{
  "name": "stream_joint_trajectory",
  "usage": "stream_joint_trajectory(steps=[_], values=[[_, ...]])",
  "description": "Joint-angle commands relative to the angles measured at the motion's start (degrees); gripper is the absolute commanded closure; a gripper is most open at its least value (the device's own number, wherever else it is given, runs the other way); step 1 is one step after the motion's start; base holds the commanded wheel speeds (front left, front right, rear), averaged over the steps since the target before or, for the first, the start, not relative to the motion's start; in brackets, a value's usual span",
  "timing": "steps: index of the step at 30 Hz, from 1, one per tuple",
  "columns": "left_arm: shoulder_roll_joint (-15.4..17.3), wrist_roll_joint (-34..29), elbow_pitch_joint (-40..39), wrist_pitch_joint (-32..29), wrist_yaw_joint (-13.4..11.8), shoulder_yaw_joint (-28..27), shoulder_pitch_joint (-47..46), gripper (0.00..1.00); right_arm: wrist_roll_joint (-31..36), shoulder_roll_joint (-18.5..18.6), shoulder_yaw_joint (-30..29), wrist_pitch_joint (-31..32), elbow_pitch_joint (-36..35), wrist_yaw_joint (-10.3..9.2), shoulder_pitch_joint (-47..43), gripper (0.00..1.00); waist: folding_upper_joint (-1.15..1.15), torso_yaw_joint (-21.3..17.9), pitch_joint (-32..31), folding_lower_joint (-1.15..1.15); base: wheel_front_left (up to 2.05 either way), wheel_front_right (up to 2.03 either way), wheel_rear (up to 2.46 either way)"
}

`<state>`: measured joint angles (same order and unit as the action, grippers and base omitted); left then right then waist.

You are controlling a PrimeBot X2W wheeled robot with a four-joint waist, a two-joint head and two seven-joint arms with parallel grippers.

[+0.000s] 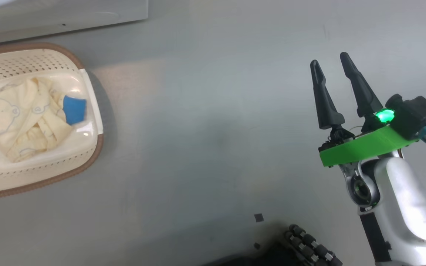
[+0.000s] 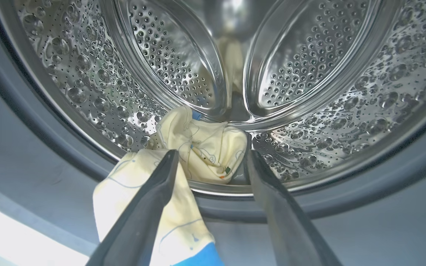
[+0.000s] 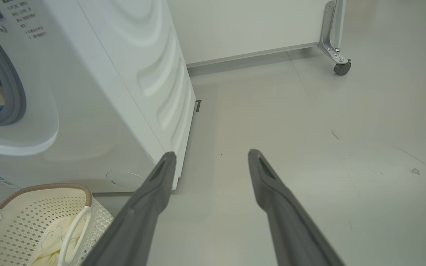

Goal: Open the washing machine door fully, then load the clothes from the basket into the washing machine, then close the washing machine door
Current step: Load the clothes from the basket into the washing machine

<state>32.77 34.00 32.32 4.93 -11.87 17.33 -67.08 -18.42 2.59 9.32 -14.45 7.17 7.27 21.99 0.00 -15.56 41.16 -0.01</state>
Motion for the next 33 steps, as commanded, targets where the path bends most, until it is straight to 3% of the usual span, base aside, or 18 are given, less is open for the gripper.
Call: stream_joint_trajectory(steps=[1,21,33], values=[[2.6,-0.3,-2.9,0.8,-0.8,-1.6,1.6,0.00,0.6,0.3,0.2,-0.5,-1.6,0.22,-2.0,0.00,0.00,1.7,-1.8,0.01,0.00,0.00,0.00],[-4.4,-1.9,-29.2,8.7,-12.9,1.8,39.7,0.00,6.1,1.5,-2.0,-0.5,-0.2,0.22,-6.7,0.00,0.00,8.1,-14.8,0.01,0.00,0.00,0.00],[-6.7,-3.1,-33.0,8.6,-15.6,6.5,51.0,0.00,7.7,2.2,-2.1,1.2,0.2,0.22,-11.0,0.00,0.00,10.9,-22.5,0.01,0.00,0.00,0.00]])
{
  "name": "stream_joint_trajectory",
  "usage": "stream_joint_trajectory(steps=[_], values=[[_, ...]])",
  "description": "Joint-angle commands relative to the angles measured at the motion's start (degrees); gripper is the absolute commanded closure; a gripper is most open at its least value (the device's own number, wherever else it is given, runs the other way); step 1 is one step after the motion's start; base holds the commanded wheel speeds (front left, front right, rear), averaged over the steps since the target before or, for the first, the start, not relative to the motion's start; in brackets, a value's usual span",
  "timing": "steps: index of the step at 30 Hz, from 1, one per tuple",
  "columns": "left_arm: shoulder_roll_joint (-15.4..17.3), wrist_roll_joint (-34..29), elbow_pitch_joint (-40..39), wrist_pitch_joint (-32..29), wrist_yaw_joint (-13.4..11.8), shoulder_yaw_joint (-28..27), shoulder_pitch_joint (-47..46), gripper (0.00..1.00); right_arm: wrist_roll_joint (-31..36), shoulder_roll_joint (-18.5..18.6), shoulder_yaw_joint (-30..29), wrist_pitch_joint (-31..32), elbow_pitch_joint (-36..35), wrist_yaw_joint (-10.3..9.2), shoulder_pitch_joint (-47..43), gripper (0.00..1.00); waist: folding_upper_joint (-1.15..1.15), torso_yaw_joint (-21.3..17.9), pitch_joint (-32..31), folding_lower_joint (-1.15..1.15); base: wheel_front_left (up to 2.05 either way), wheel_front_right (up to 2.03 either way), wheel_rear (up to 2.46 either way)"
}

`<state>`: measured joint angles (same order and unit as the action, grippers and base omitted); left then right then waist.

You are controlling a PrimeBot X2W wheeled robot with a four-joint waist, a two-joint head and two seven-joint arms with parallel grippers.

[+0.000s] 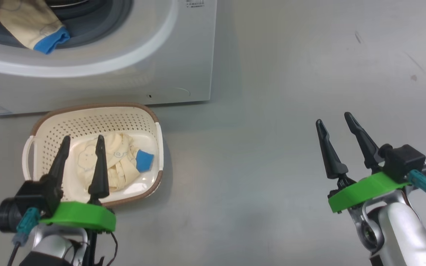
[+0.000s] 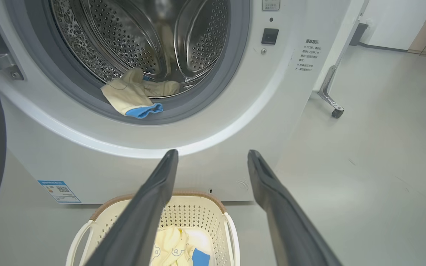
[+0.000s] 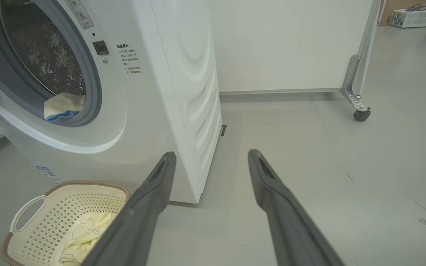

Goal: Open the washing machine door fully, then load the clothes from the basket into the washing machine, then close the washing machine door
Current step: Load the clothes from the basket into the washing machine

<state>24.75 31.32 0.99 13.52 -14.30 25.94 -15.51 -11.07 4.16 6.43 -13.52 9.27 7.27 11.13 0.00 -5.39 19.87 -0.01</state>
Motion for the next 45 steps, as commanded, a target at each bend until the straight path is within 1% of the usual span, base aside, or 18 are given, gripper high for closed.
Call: stream_joint_trajectory(steps=[1,7,17,25,31,35,39,45], values=[[1.1,-0.5,-1.6,0.0,-13.3,-1.8,0.1,0.00,0.5,0.6,0.7,0.5,-2.0,0.22,-0.6,0.00,0.00,0.9,-1.8,0.01,0.00,0.00,0.00],[0.6,-0.6,-0.2,-0.1,-13.8,-0.7,2.1,0.00,0.9,0.4,0.5,1.7,-3.4,0.22,-2.6,0.00,0.00,1.2,-3.7,0.01,0.00,0.00,0.00],[-0.2,-0.4,0.8,0.1,-14.1,-0.5,1.7,0.00,1.4,0.1,0.2,2.9,-5.3,0.22,-3.6,0.00,0.00,1.3,-4.3,0.01,0.00,0.00,0.00],[-0.1,-0.3,0.8,0.2,-14.6,-1.0,1.0,0.00,1.3,-0.2,0.3,3.0,-5.7,0.22,-3.7,0.00,0.00,0.9,-3.8,0.01,0.00,0.00,0.00],[0.2,-0.3,0.4,-0.2,-14.8,-1.4,-0.8,0.00,1.0,-0.4,0.3,2.7,-6.0,0.22,-3.1,0.00,0.00,0.5,-1.7,0.01,0.00,0.00,0.00],[0.2,1.0,1.1,-0.9,-13.7,-2.4,-3.5,0.00,0.7,-0.5,0.4,2.5,-6.2,0.22,-2.5,0.00,0.00,0.2,0.4,0.01,0.00,0.00,0.00],[1.2,1.8,3.1,-2.8,-12.2,-3.2,-7.9,0.00,0.2,-0.7,0.9,2.1,-6.3,0.22,-1.3,0.00,0.00,-0.7,3.2,0.01,0.00,0.00,0.00],[4.6,1.7,6.5,-7.7,-10.0,-4.1,-17.2,0.00,-0.8,-0.9,1.7,1.1,-5.7,0.22,1.1,0.00,0.00,-2.8,7.8,0.01,0.00,0.00,0.00]])
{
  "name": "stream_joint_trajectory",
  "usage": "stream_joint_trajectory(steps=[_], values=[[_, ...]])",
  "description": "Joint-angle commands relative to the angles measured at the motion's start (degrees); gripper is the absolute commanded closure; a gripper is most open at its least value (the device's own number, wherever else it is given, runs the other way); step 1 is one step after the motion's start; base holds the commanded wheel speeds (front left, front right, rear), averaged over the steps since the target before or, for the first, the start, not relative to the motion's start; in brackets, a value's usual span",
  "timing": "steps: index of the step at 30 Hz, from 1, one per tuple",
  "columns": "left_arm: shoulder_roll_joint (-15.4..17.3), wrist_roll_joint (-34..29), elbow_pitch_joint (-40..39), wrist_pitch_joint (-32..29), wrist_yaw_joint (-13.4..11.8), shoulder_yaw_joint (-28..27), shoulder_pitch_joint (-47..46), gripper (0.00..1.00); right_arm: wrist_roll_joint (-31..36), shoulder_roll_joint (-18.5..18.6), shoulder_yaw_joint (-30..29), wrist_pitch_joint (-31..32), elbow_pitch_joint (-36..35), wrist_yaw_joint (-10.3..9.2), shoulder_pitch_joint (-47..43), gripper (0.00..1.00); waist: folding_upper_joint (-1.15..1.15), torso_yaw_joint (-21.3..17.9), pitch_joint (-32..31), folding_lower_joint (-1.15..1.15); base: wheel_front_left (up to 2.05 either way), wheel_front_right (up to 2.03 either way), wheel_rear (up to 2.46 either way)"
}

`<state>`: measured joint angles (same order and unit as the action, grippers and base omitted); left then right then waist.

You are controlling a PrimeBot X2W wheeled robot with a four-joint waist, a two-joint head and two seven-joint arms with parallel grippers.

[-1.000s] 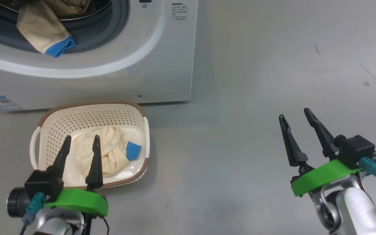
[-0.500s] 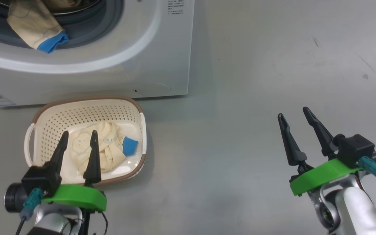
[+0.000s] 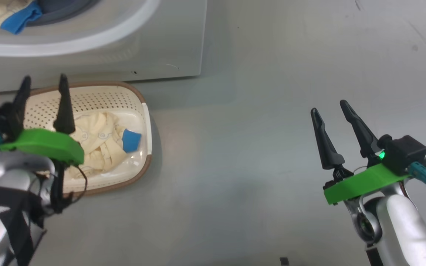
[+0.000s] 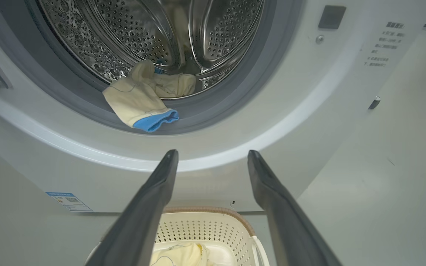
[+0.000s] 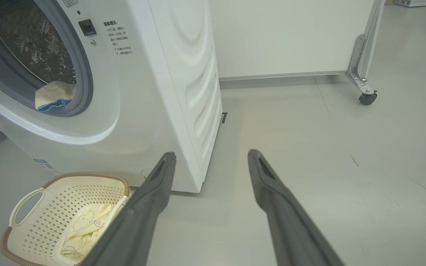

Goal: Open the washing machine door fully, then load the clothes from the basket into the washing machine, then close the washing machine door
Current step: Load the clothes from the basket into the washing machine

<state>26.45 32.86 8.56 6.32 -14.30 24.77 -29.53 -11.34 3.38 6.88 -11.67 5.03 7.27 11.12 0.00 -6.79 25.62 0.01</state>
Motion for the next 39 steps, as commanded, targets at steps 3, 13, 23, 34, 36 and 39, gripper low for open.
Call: stream_joint_trajectory(steps=[3,13,23,34,36,39], values=[[5.4,-0.2,0.7,-4.0,-9.0,-3.4,-8.6,0.00,-1.2,-0.2,1.7,-1.4,-1.0,0.22,2.3,0.00,0.00,-2.6,4.3,-0.01,0.00,0.00,0.00],[13.6,-0.8,7.0,-16.9,-4.2,-3.5,-24.1,0.00,-3.7,-0.4,3.9,-3.0,2.0,0.22,6.4,0.00,0.00,-6.7,10.1,-0.01,0.00,0.00,0.00],[20.6,-2.4,12.9,-30.9,0.4,-1.3,-35.9,0.00,-7.8,-0.5,6.4,-3.3,2.8,0.22,8.6,0.00,0.00,-10.8,14.4,-0.01,0.00,0.00,0.00],[24.9,-3.4,15.6,-43.5,0.3,-0.1,-42.6,0.00,-11.0,-0.5,8.3,-3.3,2.2,0.22,9.7,0.00,0.00,-14.2,17.7,-0.01,0.00,0.00,0.00],[25.3,-3.1,16.0,-45.5,-0.3,-0.2,-42.9,0.00,-11.2,-0.5,8.5,-3.3,2.1,0.22,9.7,0.00,0.00,-14.5,18.0,-0.01,0.00,0.00,0.00],[26.0,-2.6,16.6,-47.5,-1.0,-0.6,-43.2,0.00,-11.5,-0.5,8.8,-3.3,2.0,0.22,9.9,0.00,0.00,-14.9,18.5,-0.01,0.00,0.00,0.00]])
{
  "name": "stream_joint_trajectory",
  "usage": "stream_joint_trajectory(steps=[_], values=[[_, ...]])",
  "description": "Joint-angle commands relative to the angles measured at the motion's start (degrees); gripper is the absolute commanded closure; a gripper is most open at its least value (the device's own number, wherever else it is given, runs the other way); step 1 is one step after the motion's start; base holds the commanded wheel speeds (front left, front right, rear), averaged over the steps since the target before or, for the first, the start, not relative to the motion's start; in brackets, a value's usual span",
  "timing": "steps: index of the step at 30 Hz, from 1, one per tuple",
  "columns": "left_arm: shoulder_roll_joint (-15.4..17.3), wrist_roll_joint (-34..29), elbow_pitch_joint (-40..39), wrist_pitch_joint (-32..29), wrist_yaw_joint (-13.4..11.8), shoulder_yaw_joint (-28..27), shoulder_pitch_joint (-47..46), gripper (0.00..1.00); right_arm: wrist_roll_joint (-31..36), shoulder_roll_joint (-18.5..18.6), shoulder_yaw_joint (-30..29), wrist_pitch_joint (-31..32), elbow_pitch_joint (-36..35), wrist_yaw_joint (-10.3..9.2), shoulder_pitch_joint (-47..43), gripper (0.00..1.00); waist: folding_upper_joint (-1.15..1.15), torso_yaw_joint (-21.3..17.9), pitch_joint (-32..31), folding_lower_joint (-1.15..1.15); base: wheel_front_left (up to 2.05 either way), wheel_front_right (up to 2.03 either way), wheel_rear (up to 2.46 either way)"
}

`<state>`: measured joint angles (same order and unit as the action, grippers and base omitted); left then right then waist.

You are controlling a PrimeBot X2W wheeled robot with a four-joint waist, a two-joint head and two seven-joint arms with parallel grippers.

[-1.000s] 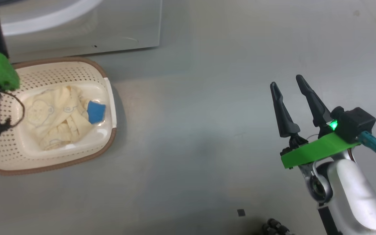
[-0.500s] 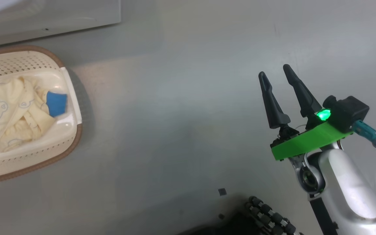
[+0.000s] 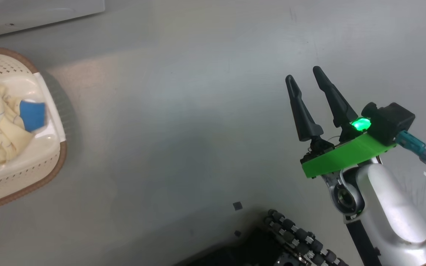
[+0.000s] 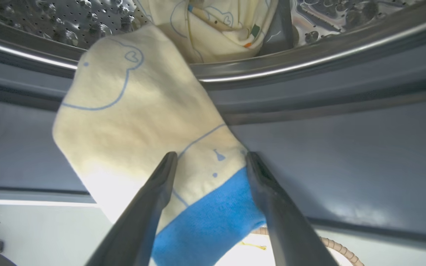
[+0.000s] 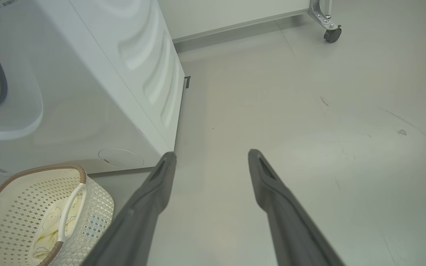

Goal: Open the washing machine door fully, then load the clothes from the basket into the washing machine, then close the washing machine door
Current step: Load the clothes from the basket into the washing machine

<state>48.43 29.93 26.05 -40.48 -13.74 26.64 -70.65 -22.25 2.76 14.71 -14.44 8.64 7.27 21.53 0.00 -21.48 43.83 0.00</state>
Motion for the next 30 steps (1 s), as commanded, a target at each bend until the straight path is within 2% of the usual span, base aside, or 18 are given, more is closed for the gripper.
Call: stream_joint_trajectory(steps=[1,2,3,4,6,12,20,30], values=[[4.1,0.6,-0.6,-1.3,-1.7,-2.7,-2.1,0.00,-0.6,0.1,1.0,-0.6,-1.6,0.22,-0.3,0.00,0.00,-0.3,0.5,0.00,0.00,0.00,0.00],[4.2,0.9,-0.4,-1.8,-1.7,-2.8,-2.2,0.00,-0.7,0.1,1.1,-0.6,-1.6,0.22,-0.2,0.00,0.00,-0.4,0.6,0.00,0.00,0.00,0.00],[4.3,1.0,-0.3,-2.0,-1.8,-2.9,-2.3,0.23,-0.8,0.1,1.1,-0.6,-1.6,0.22,-0.1,0.00,0.00,-0.5,0.7,0.00,0.00,0.00,0.00],[4.4,1.2,-0.2,-2.0,-1.9,-3.0,-2.4,0.55,-0.8,0.1,1.1,-0.6,-1.7,0.22,0.0,0.00,0.00,-0.5,0.8,0.00,0.00,0.00,0.00],[4.6,1.5,0.2,-2.3,-1.5,-3.1,-2.7,0.99,-0.9,0.1,1.1,-0.6,-1.7,0.22,0.1,0.00,0.00,-0.6,1.0,0.00,0.00,0.00,0.00],[4.7,1.2,1.0,-0.7,0.1,-2.9,-5.0,1.00,-0.9,0.1,1.2,-0.6,-1.6,0.22,0.4,0.00,0.00,-0.4,1.4,0.00,0.00,0.00,0.00],[4.6,-2.4,1.4,8.2,1.9,-2.6,-11.7,1.00,-1.6,0.1,2.2,-0.6,-2.1,0.22,1.4,0.00,0.00,-0.9,2.7,0.00,0.00,0.00,0.00],[4.9,-5.8,5.0,21.5,2.9,-3.6,-19.3,1.00,-4.1,0.1,4.5,-0.6,-2.5,0.22,1.8,0.00,0.00,-5.1,6.5,0.00,0.00,0.00,0.00]])
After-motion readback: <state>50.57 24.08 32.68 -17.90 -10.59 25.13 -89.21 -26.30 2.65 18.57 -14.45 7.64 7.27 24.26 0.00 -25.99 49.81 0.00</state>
